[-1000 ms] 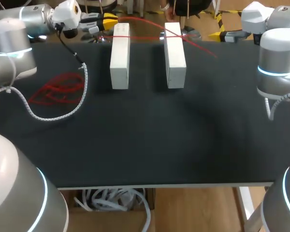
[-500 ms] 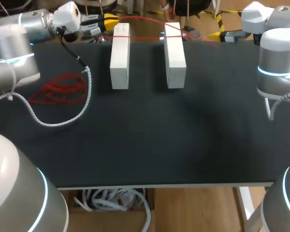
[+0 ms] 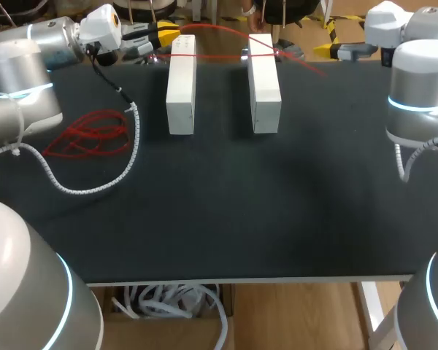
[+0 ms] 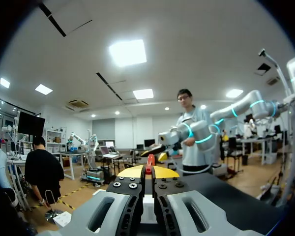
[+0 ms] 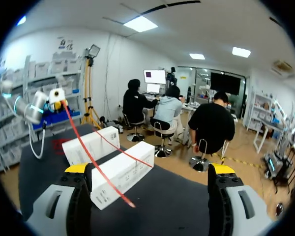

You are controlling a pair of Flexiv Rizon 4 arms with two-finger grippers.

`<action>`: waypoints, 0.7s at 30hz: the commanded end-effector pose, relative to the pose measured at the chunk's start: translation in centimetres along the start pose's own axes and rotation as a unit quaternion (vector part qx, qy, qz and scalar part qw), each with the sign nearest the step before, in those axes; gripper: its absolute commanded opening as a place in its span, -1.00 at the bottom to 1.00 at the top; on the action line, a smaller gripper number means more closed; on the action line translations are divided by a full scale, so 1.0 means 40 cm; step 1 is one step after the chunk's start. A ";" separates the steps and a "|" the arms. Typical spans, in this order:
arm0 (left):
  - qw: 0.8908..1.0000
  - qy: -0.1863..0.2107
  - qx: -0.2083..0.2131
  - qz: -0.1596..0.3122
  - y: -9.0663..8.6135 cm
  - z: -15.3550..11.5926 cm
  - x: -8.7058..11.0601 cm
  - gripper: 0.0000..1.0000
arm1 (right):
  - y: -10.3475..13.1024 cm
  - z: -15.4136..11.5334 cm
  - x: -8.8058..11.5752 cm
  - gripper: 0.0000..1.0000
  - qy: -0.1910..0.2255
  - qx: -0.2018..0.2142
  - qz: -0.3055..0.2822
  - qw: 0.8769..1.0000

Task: Grab the tape and strap the tape.

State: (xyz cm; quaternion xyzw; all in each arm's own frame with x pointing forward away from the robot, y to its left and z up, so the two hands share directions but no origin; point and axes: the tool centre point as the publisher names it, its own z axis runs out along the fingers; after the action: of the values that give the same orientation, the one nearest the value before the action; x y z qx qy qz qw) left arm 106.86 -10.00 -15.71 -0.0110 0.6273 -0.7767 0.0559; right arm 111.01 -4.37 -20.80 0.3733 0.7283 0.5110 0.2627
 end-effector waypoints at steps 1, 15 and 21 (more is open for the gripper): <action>1.000 -0.003 -0.001 0.001 -0.002 0.000 0.005 -1.00 | 0.046 -0.088 0.029 1.00 -0.011 0.097 0.300 0.949; 1.000 -0.003 -0.001 0.001 -0.002 0.000 0.005 -1.00 | 0.045 -0.309 0.108 1.00 -0.117 -0.143 0.323 0.928; 1.000 -0.003 -0.001 0.001 -0.002 0.000 0.005 -1.00 | 0.045 -0.309 0.108 1.00 -0.117 -0.143 0.323 0.928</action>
State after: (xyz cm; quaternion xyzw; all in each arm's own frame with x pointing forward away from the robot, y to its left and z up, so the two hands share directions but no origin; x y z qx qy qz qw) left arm 106.72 -9.95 -15.62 -0.0122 0.6279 -0.7761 0.0570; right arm 100.55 -7.41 -14.39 0.6015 0.5714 0.5387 0.1471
